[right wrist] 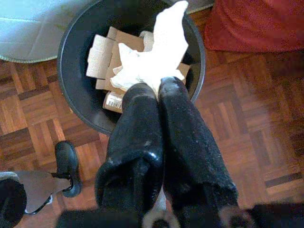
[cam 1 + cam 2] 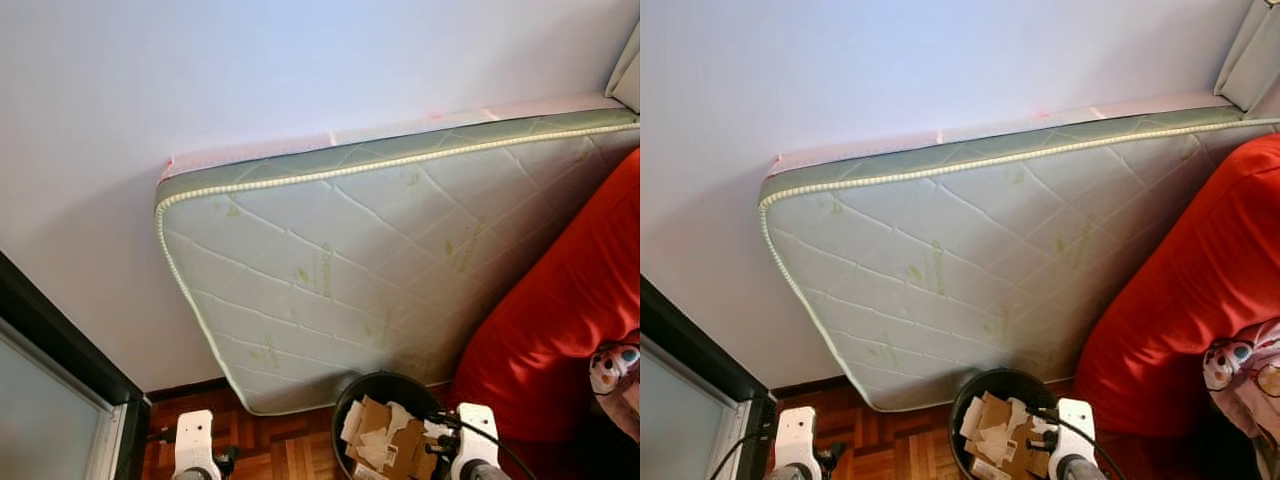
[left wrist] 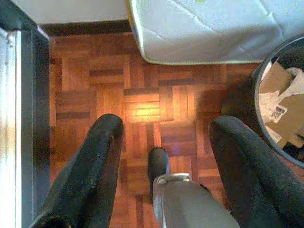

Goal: Clean up the room

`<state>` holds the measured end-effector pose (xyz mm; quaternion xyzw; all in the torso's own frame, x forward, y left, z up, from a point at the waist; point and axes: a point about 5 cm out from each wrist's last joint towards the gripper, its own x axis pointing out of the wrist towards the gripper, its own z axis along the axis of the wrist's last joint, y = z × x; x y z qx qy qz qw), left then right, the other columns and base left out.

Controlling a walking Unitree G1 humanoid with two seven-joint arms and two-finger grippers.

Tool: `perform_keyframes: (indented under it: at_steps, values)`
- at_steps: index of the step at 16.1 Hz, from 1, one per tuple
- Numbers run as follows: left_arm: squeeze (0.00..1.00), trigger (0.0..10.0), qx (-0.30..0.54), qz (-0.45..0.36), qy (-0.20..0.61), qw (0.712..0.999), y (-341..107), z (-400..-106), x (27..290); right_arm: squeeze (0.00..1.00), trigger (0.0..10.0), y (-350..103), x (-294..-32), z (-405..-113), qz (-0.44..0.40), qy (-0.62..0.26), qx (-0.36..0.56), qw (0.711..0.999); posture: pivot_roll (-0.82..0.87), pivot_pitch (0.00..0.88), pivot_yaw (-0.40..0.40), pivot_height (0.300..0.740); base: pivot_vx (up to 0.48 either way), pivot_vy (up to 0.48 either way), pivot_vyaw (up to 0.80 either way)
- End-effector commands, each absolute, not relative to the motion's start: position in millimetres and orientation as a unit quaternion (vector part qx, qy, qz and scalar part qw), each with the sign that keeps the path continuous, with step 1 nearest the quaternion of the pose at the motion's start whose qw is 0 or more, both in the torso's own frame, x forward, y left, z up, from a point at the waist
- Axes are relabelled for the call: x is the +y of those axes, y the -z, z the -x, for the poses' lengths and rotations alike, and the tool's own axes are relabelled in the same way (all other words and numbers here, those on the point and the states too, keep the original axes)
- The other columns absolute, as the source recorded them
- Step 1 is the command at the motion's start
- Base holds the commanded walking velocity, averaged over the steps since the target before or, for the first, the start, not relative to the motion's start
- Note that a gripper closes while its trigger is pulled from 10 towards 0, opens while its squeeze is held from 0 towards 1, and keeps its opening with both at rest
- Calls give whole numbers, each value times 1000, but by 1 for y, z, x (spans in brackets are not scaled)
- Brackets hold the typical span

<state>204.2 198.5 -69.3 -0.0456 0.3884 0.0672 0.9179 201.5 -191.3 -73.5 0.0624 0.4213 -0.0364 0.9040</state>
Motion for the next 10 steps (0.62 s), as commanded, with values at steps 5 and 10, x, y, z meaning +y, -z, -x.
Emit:
perform_keyframes:
  at_steps: [5, 10]
  values:
    - [0, 10000, 348, 26, -61, 935, 64, -208, 199, 0, 10000, 70, -194, -203, -70, 41, 393, 916, 19, 0, -4, 740, 0, 0, 0]
    - [0, 10000, 273, 8, -62, 960, 52, -214, 202, 0, 10000, 61, -193, -211, -94, 47, 319, 942, 20, 0, 19, 740, 0, 0, 0]
